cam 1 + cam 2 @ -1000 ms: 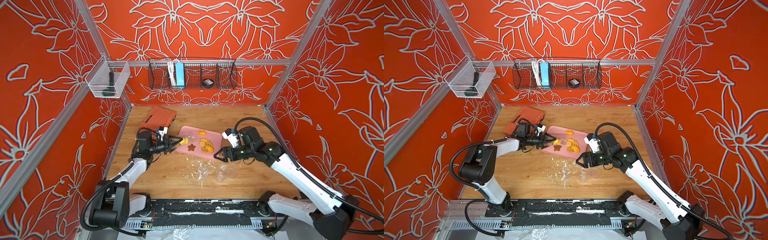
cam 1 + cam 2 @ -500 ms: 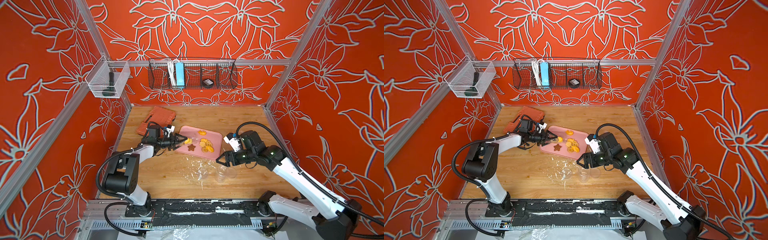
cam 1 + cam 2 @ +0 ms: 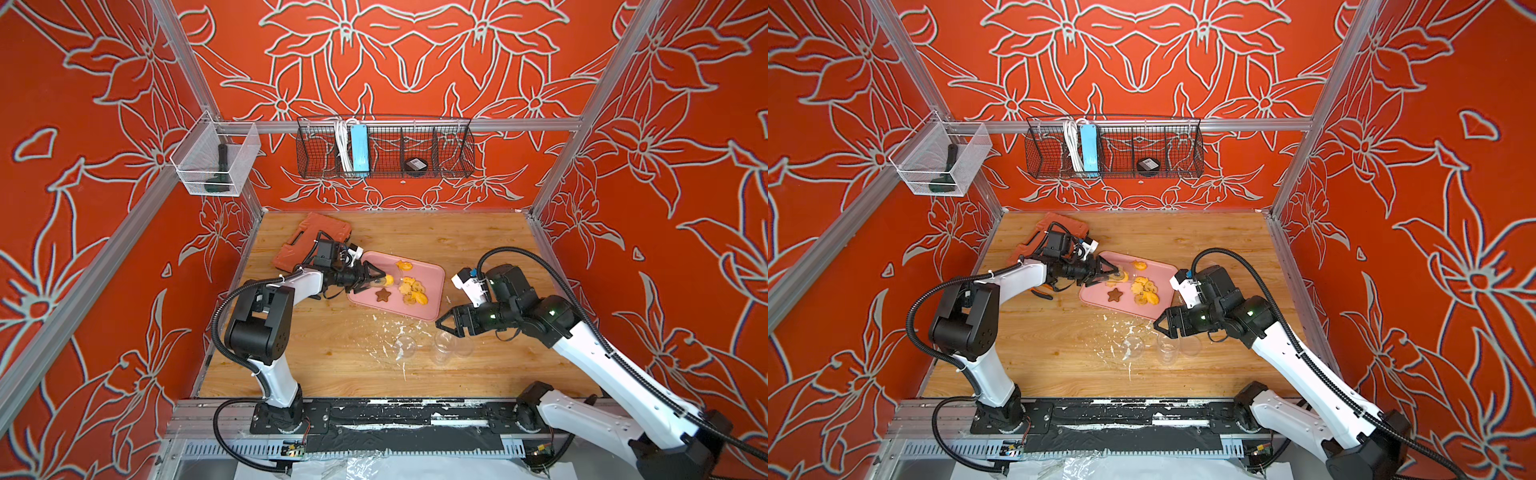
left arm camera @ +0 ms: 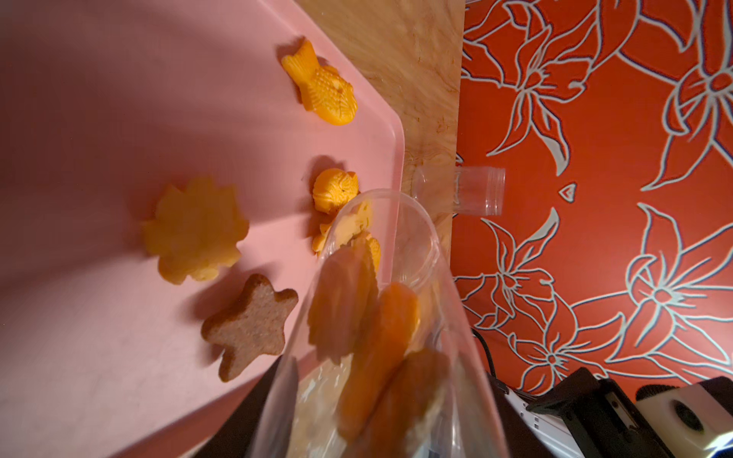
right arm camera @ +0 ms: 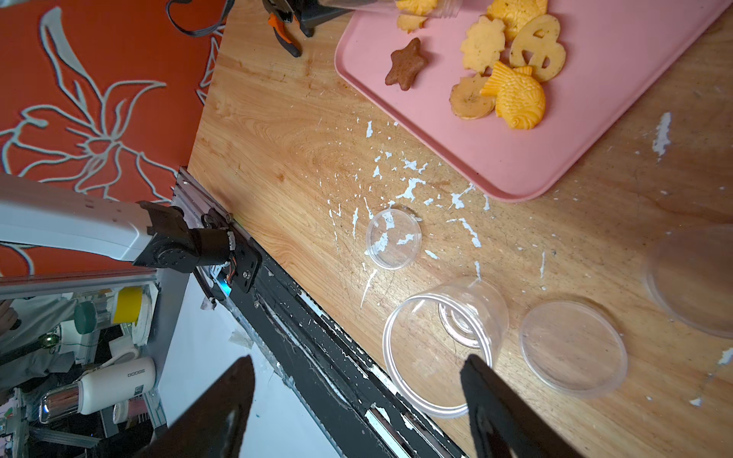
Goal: Pour the cookies out of the jar
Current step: Pour the cookies in the jar onto the tray.
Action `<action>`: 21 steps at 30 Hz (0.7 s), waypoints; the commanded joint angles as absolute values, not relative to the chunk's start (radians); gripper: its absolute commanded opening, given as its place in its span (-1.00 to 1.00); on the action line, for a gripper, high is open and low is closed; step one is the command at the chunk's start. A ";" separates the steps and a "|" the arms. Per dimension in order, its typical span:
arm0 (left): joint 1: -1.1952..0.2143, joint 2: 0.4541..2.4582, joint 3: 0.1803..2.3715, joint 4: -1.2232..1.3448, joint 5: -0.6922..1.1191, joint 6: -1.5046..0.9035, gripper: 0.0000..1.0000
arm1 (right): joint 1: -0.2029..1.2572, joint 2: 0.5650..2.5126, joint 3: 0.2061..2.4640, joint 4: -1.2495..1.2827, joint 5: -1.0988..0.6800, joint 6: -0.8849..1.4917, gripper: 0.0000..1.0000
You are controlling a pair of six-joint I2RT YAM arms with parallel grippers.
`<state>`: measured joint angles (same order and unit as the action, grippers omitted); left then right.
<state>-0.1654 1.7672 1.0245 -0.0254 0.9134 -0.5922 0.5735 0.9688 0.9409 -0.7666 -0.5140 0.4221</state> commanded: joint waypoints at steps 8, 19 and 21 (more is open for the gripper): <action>-0.190 1.825 1.152 -0.198 0.832 -0.475 0.11 | 0.577 0.956 0.920 -0.778 -0.499 0.413 0.67; -0.235 1.829 1.216 -0.251 0.842 -0.449 0.08 | 0.577 0.982 0.924 -0.752 -0.504 0.419 0.67; -0.231 1.836 1.248 -0.316 0.755 -0.396 0.08 | 0.577 0.983 0.928 -0.752 -0.510 0.423 0.67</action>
<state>-0.2317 1.8256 1.2167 -0.2764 0.7673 -0.4351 0.5735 0.9798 0.9337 -0.7612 -0.5125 0.4229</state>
